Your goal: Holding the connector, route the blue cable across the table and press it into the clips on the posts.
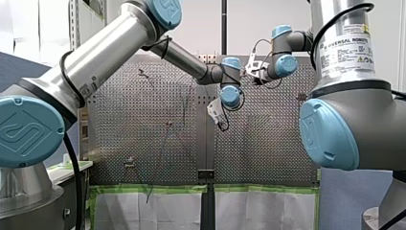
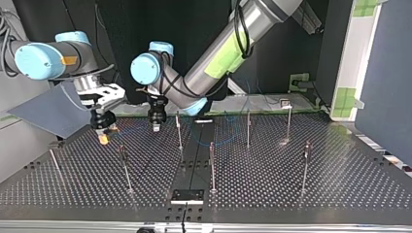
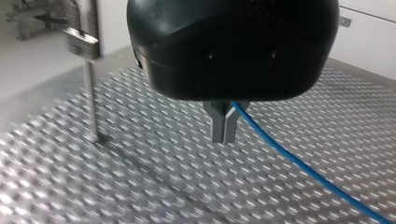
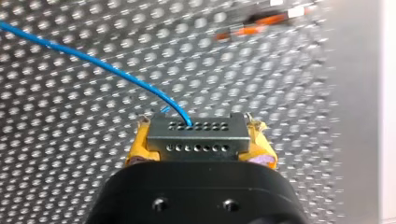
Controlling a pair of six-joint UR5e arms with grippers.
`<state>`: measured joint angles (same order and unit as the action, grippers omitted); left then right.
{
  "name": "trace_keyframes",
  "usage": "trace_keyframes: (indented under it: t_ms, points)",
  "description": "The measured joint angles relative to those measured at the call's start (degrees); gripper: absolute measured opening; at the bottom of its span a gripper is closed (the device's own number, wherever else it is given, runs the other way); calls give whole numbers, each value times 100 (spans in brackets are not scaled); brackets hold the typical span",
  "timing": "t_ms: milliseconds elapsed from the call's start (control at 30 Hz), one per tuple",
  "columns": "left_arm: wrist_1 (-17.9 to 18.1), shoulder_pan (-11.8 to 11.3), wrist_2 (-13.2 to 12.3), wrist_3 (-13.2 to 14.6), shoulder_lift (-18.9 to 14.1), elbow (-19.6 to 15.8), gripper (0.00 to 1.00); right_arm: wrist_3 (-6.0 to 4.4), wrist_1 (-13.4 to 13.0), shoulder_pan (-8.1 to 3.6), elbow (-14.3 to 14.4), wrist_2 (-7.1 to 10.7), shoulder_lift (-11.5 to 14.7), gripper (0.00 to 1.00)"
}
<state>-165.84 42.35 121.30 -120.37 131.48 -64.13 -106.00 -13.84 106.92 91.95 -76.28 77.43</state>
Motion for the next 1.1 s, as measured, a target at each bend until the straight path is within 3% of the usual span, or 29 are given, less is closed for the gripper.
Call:
trace_keyframes:
  t_ms: [367,500,700,867,1100]
  points:
    - [-6,55,-59,193,-712,0,2,-172,328,-94,-22,18,427,0]
    - [134,45,-225,255,-928,16,2,-210,353,-157,-22,19,473,0]
    - [221,-27,-556,297,-990,28,2,-228,343,-272,-31,41,442,0]
    - [119,-79,-803,318,-946,29,2,-292,345,-382,-134,246,317,0]
    - [78,-289,-1069,344,-791,51,2,-500,346,-526,-340,648,250,0]
